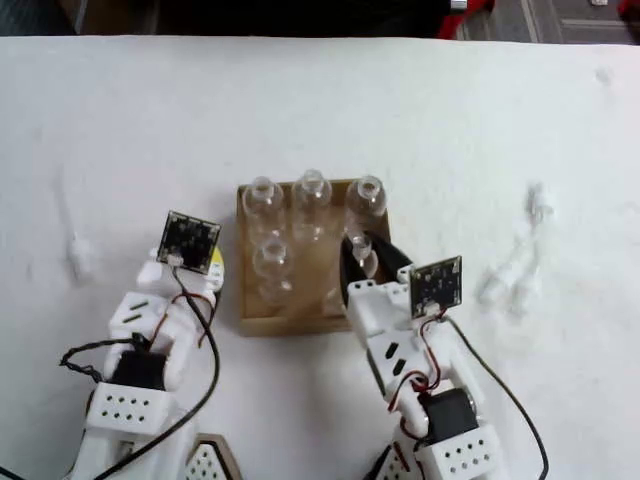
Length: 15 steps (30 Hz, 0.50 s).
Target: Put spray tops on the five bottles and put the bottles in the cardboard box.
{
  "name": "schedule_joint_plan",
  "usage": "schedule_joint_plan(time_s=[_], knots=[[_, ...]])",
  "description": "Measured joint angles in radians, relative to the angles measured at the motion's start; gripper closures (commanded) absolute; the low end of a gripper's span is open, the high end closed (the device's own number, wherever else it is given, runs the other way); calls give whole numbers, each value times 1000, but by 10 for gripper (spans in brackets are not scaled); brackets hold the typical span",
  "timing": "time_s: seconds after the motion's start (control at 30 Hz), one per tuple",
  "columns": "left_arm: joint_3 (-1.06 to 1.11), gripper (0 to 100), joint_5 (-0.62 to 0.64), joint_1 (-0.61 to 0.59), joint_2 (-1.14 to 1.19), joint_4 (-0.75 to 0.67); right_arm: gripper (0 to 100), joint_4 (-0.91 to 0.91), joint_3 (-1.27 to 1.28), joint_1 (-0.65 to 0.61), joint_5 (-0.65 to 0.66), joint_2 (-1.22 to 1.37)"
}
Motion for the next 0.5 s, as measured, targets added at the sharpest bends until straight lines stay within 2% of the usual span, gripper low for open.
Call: schedule_joint_plan(time_s=[0.5], knots=[[0,965,0,0,0,0,981,23,-2,-3,192,-12]])
